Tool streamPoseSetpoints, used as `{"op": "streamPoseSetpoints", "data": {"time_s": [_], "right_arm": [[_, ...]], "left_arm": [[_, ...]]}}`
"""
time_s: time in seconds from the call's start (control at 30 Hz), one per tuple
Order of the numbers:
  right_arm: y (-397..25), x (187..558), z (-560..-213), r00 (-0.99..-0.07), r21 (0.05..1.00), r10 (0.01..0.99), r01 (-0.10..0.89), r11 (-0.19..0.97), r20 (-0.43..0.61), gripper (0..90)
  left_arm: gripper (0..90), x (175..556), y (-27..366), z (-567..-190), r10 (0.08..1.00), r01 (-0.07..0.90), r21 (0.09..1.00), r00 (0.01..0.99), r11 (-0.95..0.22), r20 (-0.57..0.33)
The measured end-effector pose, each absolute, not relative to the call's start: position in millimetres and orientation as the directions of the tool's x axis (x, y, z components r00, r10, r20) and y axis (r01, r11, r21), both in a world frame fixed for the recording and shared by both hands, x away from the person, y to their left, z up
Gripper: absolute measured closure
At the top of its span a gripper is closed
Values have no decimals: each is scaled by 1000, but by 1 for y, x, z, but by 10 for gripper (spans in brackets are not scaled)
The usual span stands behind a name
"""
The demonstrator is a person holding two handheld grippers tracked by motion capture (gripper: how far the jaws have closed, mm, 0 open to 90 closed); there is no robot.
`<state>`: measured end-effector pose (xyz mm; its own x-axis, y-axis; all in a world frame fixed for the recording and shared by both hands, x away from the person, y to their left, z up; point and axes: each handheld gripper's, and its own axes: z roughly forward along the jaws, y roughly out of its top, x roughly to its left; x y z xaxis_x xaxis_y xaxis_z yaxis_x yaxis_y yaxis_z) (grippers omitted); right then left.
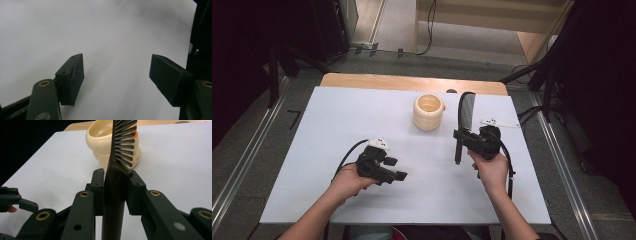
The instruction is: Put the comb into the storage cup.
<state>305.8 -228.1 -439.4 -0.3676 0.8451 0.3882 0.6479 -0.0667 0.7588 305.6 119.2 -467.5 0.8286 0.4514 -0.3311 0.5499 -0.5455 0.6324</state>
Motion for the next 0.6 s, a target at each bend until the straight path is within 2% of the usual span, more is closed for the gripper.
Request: {"op": "streamPoseSetpoints", "data": {"time_s": [0.6], "right_arm": [[-221,313,-436,-399,778,838,626,-47,372,697]], "left_arm": [[286,297,162,-466,545,591,636,782,-497,-301]]}}
